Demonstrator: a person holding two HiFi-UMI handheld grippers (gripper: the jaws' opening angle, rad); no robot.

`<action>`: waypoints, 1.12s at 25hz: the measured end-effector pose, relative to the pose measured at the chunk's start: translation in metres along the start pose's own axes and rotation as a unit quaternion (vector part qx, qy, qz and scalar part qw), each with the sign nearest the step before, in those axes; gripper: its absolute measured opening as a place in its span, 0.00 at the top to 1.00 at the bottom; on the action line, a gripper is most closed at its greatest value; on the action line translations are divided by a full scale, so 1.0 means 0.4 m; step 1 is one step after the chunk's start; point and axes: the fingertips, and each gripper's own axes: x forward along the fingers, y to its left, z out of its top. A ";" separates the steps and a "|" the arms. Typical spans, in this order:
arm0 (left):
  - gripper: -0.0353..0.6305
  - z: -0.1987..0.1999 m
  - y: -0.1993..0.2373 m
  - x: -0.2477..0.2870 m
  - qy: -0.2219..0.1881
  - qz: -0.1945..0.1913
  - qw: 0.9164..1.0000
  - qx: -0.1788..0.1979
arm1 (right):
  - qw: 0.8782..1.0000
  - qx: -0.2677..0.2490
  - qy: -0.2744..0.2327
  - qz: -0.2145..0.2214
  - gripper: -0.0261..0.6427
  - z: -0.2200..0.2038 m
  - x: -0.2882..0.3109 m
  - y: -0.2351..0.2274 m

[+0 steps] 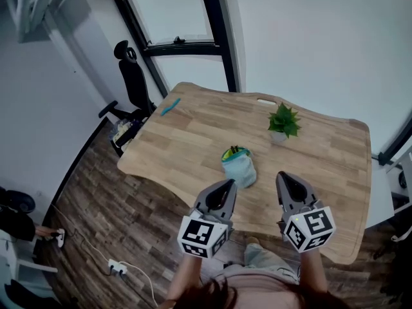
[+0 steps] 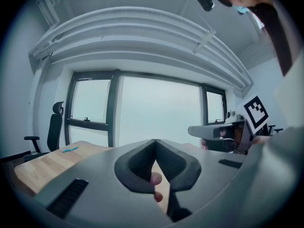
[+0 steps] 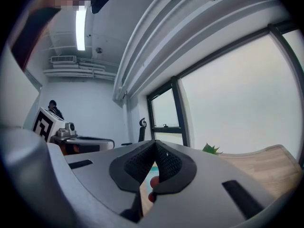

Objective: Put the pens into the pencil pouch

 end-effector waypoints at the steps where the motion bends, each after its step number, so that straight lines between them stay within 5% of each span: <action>1: 0.94 0.004 0.002 -0.012 -0.003 0.001 1.000 -0.001 | 1.000 0.001 0.000 -0.002 0.96 0.000 -0.008 0.008; 28: 0.94 0.002 -0.155 -0.265 -0.019 -0.004 0.999 -0.026 | 0.999 -0.039 0.002 -0.033 0.96 -0.003 -0.287 0.144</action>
